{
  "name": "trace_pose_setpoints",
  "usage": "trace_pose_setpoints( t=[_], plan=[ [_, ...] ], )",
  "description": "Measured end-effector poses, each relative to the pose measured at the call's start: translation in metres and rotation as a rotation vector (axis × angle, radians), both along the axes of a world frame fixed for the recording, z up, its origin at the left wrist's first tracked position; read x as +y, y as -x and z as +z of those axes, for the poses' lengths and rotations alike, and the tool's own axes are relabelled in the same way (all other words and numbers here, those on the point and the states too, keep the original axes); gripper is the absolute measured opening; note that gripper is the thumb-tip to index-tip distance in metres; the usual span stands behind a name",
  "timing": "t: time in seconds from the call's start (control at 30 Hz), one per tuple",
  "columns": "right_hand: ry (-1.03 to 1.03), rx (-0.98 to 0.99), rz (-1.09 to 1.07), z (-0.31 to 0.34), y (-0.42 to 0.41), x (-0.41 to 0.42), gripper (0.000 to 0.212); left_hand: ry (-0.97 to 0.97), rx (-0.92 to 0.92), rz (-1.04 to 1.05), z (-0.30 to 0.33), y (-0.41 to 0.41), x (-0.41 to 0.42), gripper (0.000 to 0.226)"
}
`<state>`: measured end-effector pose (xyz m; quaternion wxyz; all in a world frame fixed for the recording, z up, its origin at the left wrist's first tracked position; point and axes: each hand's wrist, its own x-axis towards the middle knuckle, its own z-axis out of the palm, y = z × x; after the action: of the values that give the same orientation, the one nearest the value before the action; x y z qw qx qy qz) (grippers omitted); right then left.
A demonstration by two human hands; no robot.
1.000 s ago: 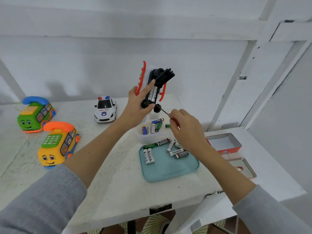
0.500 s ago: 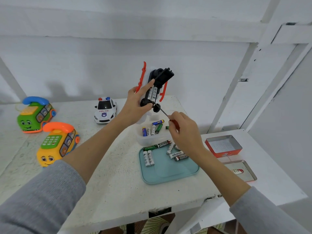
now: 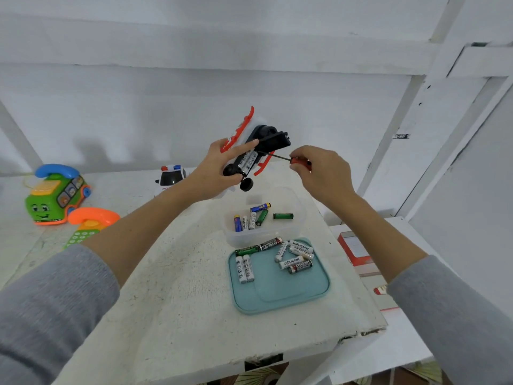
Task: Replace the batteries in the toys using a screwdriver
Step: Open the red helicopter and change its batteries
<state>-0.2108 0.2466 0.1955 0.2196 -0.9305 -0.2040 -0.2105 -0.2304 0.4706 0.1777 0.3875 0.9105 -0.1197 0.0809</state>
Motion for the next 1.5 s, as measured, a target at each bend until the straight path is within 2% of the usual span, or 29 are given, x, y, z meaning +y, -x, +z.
trace_pose_setpoints(
  t=[0.4,0.77,0.93,1.17,1.33,1.5],
  plan=[
    [-0.013,0.129,0.018,-0.002,-0.012,-0.003,0.018,-0.135,-0.005,-0.078,0.001,-0.016,0.006,0.071],
    [-0.021,0.16,-0.036,-0.016,-0.014,-0.003,0.018,-0.179,0.043,-0.062,-0.008,-0.037,0.007,0.071],
    [-0.084,0.193,-0.009,-0.032,-0.004,0.002,0.016,-0.134,0.089,0.006,-0.012,-0.034,0.016,0.071],
    [-0.176,0.277,0.17,-0.051,0.022,0.031,0.009,-0.029,0.117,0.086,0.003,0.001,0.041,0.071],
    [-0.228,0.365,0.301,-0.062,0.038,0.069,0.014,-0.018,0.086,0.121,0.009,0.028,0.07,0.072],
    [-0.175,0.511,0.451,-0.064,0.062,0.116,0.016,-0.017,0.034,0.187,0.019,0.052,0.101,0.073]
  ],
)
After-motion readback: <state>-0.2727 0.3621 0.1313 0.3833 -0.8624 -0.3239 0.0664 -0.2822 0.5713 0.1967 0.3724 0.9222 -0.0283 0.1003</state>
